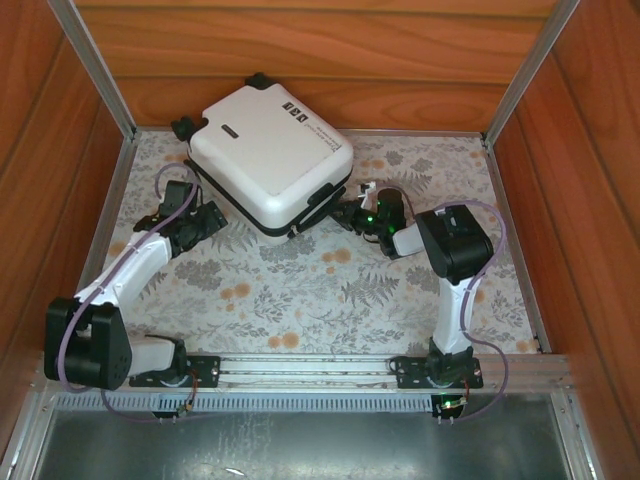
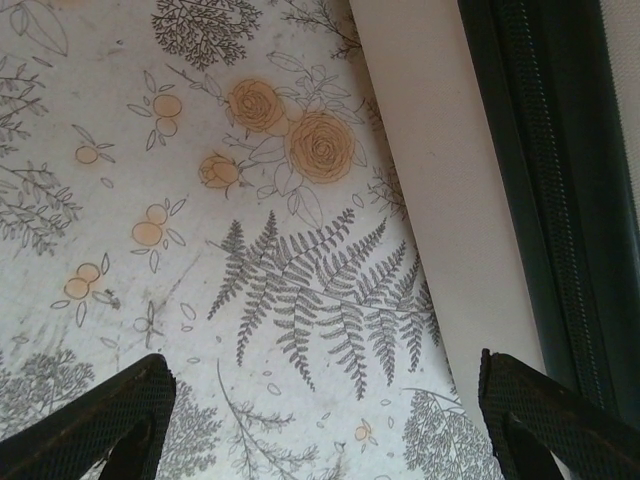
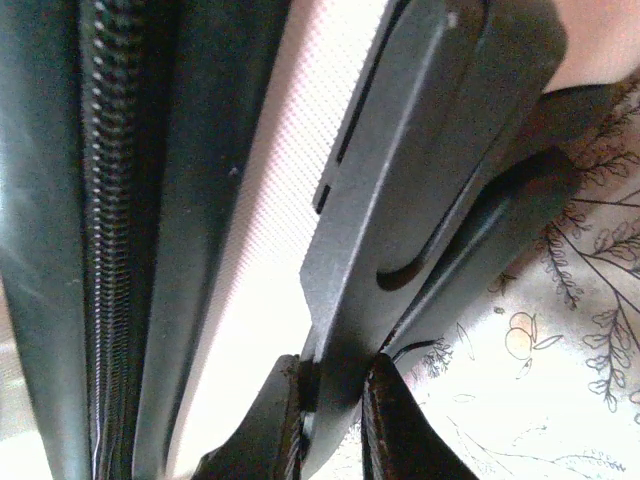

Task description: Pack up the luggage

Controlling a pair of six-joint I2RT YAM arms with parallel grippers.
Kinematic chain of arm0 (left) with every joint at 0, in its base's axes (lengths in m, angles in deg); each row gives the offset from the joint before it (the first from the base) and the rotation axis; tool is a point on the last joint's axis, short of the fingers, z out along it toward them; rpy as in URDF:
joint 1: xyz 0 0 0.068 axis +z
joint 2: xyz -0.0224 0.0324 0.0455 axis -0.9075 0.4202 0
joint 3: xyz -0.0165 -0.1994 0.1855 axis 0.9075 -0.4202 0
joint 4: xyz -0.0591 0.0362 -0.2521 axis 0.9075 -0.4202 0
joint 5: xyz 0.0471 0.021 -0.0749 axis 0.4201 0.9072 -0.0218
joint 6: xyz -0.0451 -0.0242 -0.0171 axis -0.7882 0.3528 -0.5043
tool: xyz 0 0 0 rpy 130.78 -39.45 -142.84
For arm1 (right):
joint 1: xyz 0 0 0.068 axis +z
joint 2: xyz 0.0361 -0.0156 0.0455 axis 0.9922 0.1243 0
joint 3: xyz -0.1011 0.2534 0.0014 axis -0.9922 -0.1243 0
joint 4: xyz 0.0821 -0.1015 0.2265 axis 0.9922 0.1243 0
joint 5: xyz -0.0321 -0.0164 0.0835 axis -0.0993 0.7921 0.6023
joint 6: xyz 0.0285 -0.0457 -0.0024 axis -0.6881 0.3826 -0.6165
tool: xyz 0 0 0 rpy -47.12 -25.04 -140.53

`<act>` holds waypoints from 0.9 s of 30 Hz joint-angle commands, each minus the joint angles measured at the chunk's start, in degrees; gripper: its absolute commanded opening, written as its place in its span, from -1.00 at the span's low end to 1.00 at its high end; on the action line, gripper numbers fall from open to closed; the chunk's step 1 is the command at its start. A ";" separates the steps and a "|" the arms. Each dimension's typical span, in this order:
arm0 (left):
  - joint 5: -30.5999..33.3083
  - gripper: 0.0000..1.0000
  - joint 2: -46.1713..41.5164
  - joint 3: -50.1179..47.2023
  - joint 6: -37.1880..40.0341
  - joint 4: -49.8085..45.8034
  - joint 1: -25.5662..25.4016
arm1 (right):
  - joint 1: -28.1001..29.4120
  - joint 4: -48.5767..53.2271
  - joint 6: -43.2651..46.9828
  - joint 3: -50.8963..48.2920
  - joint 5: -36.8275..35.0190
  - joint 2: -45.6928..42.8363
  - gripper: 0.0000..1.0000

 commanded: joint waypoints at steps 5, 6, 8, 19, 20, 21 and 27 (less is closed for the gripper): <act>-1.99 0.60 6.29 3.43 0.43 3.82 3.47 | 6.54 4.34 14.37 -1.75 -7.95 -5.07 -1.00; -1.96 0.60 6.65 3.70 0.43 4.32 3.60 | 7.52 3.56 13.98 -2.87 -9.72 -5.71 -1.00; -1.52 0.59 6.94 3.99 0.68 4.87 3.69 | 9.21 0.94 12.52 -5.36 -12.78 -6.70 -1.00; 4.76 0.56 7.69 6.83 2.84 5.82 5.44 | 31.65 11.05 17.29 -9.93 -36.54 -19.14 -1.00; 4.76 0.55 7.91 6.88 3.05 5.81 5.98 | 33.52 11.37 17.38 -10.04 -38.24 -19.23 -1.00; 4.73 0.55 8.05 6.81 3.14 5.89 6.65 | 35.00 12.13 17.18 -10.17 -40.12 -19.38 -0.96; 4.52 0.56 9.51 6.67 4.73 7.21 10.21 | 41.51 21.91 20.73 -11.04 -46.95 -24.62 -0.10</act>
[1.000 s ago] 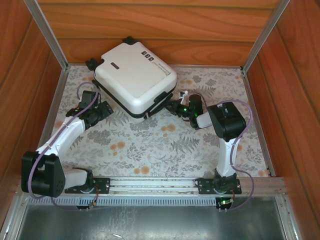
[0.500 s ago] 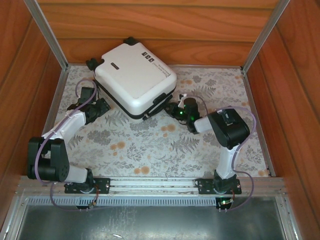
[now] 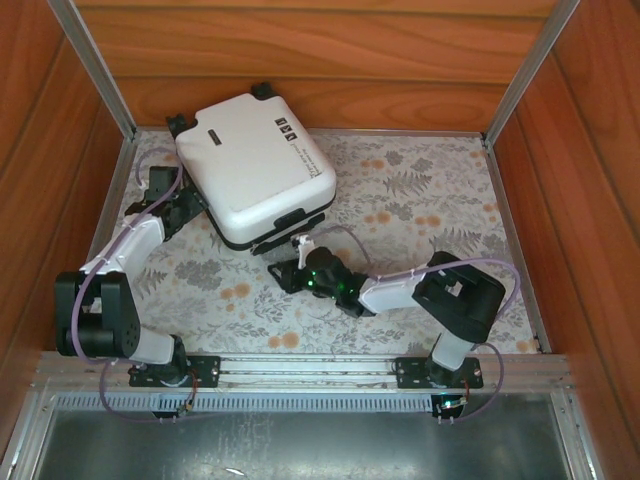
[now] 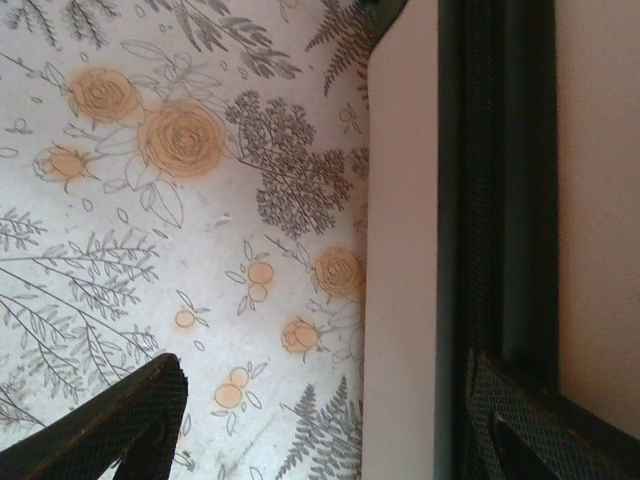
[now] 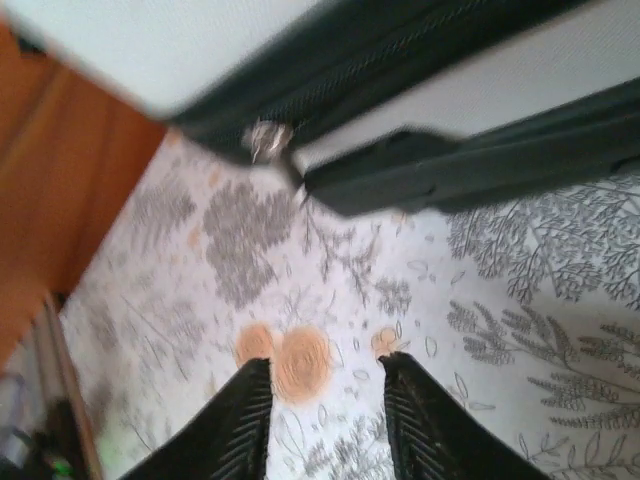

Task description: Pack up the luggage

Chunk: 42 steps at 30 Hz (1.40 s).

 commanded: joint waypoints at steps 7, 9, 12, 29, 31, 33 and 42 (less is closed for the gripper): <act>-0.45 0.56 3.29 1.25 -0.94 2.23 5.87 | -5.83 33.99 13.77 4.29 -14.02 -23.25 -0.28; -0.26 0.56 3.45 1.40 -2.00 2.22 7.47 | -12.10 41.01 16.07 9.05 -11.65 -26.09 -0.59; -0.79 0.55 4.80 2.89 -2.61 2.23 9.69 | -23.03 47.48 17.04 16.54 -6.22 -25.16 -0.72; -9.87 0.46 9.43 5.34 -6.21 2.10 2.63 | -43.07 61.43 20.10 57.61 21.88 13.20 -0.68; -8.50 0.46 4.31 -1.48 -9.24 6.45 -0.20 | -43.00 61.92 19.77 54.72 18.72 10.35 -0.57; -5.73 0.45 -2.26 -8.63 -12.80 10.73 -3.11 | -42.94 58.70 18.86 47.14 16.07 4.23 -0.34; -0.07 0.42 -22.39 -14.00 -12.09 7.76 -6.85 | -29.92 41.81 24.94 11.89 7.74 -26.49 0.08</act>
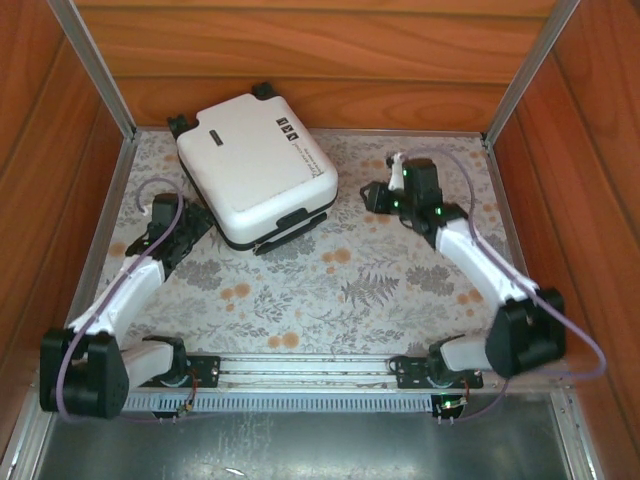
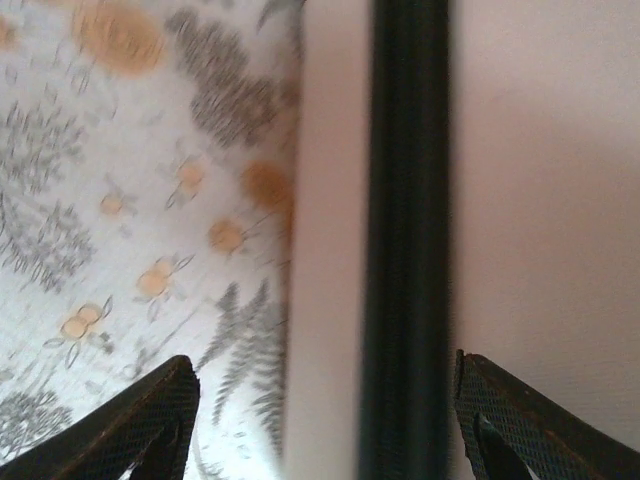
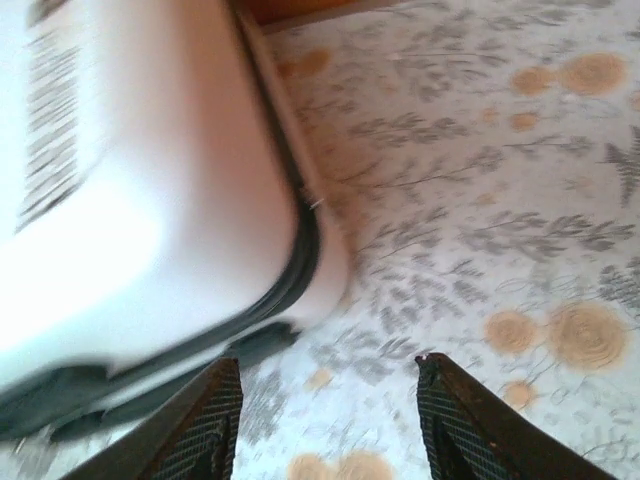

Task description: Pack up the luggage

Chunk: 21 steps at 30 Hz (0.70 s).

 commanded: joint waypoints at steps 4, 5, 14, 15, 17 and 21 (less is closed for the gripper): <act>4.30 0.41 -6.59 4.01 3.92 -1.29 -1.60 | 21.35 -33.60 9.58 -20.16 -9.15 -3.34 0.13; 4.92 0.41 -6.98 5.28 5.67 -1.70 -1.73 | 24.13 -41.52 10.12 -23.04 -11.23 -1.06 0.16; 0.80 0.61 -0.20 19.28 19.23 -3.72 -1.83 | 42.25 -81.26 24.44 -16.58 -28.88 33.89 0.41; -0.63 0.64 1.15 20.86 20.04 -3.57 -1.83 | 43.09 -85.59 24.71 -15.27 -30.09 37.09 0.41; -2.78 0.67 3.40 23.28 21.03 -3.69 -1.83 | 44.33 -87.93 24.38 -12.43 -31.96 40.93 0.41; -5.90 0.67 8.01 27.17 22.24 -4.50 -1.83 | 46.93 -91.53 26.36 -8.39 -39.39 45.22 0.41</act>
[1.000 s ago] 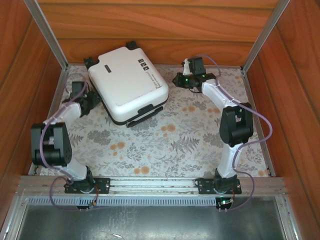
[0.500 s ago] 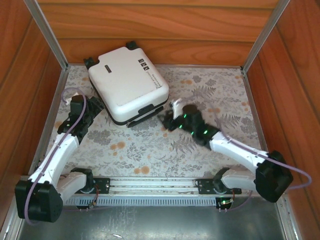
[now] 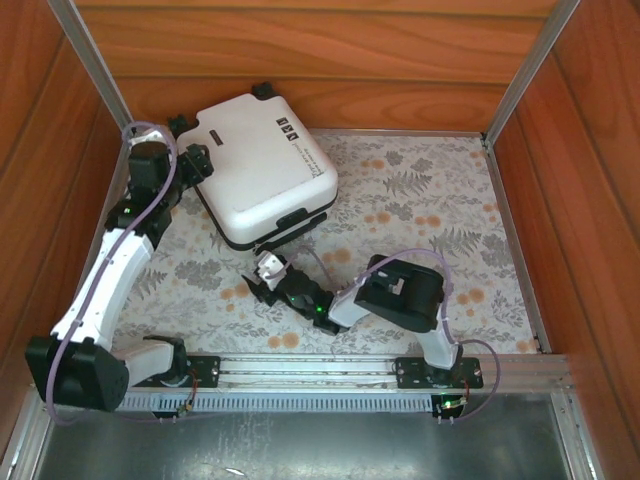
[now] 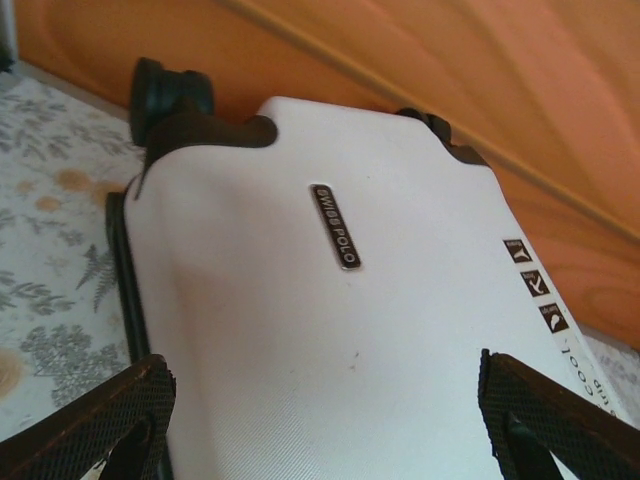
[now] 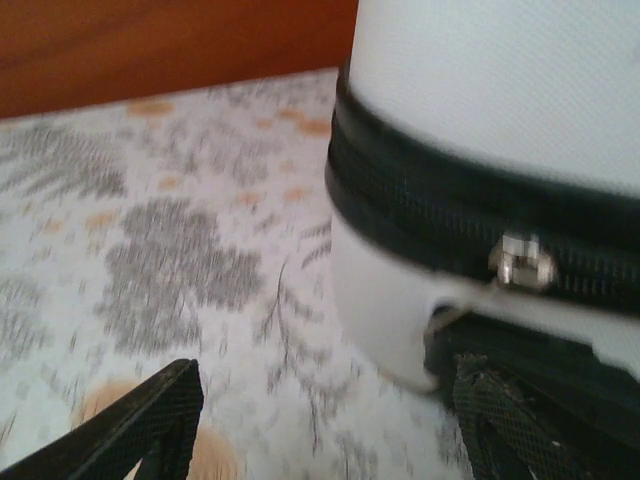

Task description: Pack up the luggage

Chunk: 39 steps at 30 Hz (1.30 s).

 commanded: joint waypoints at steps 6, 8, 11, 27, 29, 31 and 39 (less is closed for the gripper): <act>-6.91 0.67 5.50 2.75 2.37 -2.19 -0.54 | 1.18 -12.85 3.14 3.42 -12.88 2.41 0.32; -6.95 0.67 5.86 2.64 2.35 -2.19 -0.54 | 1.18 -12.85 2.42 3.18 -13.59 2.43 0.28; -6.87 0.66 5.78 2.64 2.61 -2.15 -0.54 | 1.18 -12.86 0.85 1.93 -13.72 2.02 0.24; -7.81 0.62 6.49 2.88 2.98 -2.32 -0.64 | 1.35 -11.94 -5.93 0.99 -13.86 4.34 0.09; -7.83 0.61 6.57 2.91 2.96 -2.41 -0.67 | 1.35 -11.65 -5.93 1.20 -14.71 4.52 0.07; -7.98 0.60 6.74 2.89 2.97 -2.49 -0.70 | 1.35 -11.58 -5.84 1.29 -15.59 4.70 0.03; -8.06 0.58 7.27 3.09 2.96 -2.67 -1.03 | 1.19 -9.39 -5.22 2.57 -16.97 4.85 -0.15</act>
